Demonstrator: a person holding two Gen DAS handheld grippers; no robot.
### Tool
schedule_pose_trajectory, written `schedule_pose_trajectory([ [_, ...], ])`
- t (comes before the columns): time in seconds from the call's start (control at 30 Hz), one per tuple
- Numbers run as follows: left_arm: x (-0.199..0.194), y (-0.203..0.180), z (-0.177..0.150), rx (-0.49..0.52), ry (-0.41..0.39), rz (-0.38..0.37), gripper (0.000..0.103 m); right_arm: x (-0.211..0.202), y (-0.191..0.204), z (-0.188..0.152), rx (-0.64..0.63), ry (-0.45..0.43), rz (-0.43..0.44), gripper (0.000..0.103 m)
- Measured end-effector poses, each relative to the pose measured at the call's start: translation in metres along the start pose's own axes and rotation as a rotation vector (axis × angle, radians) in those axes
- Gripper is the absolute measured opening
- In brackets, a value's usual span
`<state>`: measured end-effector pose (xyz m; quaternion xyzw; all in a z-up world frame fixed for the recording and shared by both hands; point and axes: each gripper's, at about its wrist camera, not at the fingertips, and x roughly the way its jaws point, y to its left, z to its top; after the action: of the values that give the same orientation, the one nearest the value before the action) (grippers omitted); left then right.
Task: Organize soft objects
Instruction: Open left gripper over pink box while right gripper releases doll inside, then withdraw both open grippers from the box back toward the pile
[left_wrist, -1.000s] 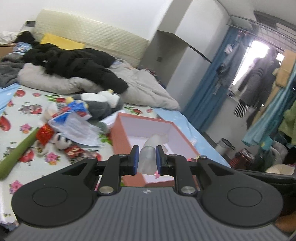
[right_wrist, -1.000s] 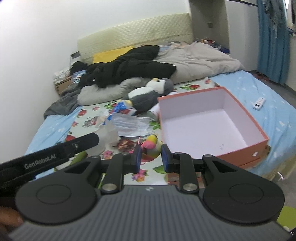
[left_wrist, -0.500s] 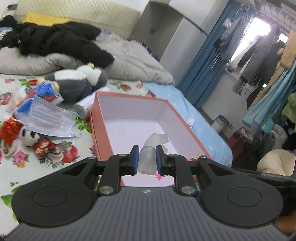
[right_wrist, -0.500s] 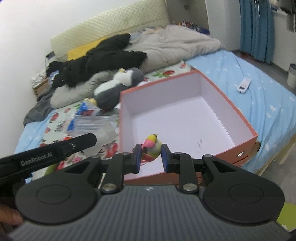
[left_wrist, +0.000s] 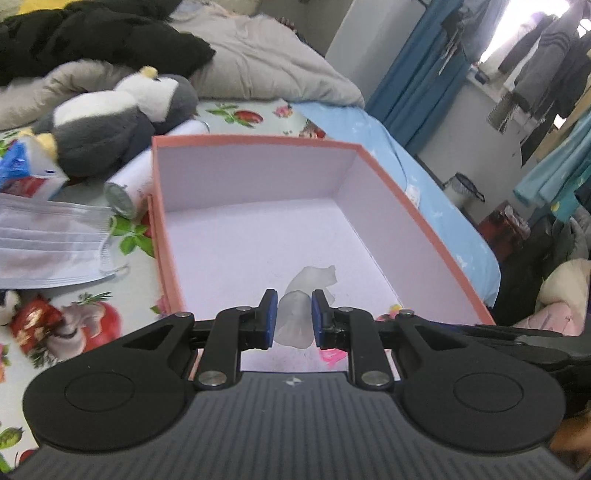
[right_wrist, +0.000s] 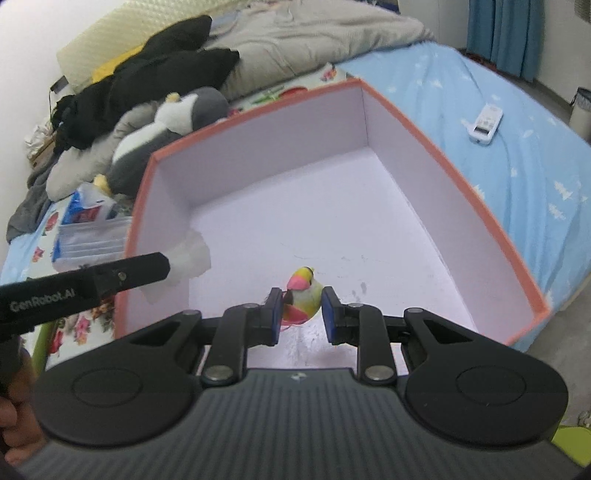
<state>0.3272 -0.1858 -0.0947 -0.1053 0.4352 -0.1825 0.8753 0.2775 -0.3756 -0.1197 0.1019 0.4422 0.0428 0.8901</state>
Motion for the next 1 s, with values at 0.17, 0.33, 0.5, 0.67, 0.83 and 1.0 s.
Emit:
schedule_pose_trajectory([
  [0.17, 0.022, -0.003, 0.001, 0.017, 0.041, 0.007, 0.023, 0.026, -0.007, 0.001, -0.002, 0.053, 0.005, 0.026],
  [0.33, 0.027, 0.002, 0.003, 0.017, 0.066, 0.028, 0.041, 0.034, -0.007, 0.003, 0.003, 0.074, 0.017, 0.028],
  [0.5, 0.006, 0.004, 0.0, 0.014, 0.039, 0.022, 0.042, 0.025, -0.002, 0.002, -0.013, 0.078, 0.018, 0.031],
  [0.67, -0.033, -0.003, -0.007, 0.031, -0.005, 0.016, 0.042, -0.002, 0.01, -0.006, -0.017, 0.047, 0.033, 0.031],
  [0.83, -0.082, -0.014, -0.022, 0.043, -0.059, 0.015, 0.042, -0.038, 0.025, -0.017, -0.023, -0.002, 0.049, 0.031],
  [1.0, -0.131, -0.021, -0.043, 0.042, -0.117, 0.021, 0.042, -0.077, 0.039, -0.03, -0.041, -0.065, 0.071, 0.031],
])
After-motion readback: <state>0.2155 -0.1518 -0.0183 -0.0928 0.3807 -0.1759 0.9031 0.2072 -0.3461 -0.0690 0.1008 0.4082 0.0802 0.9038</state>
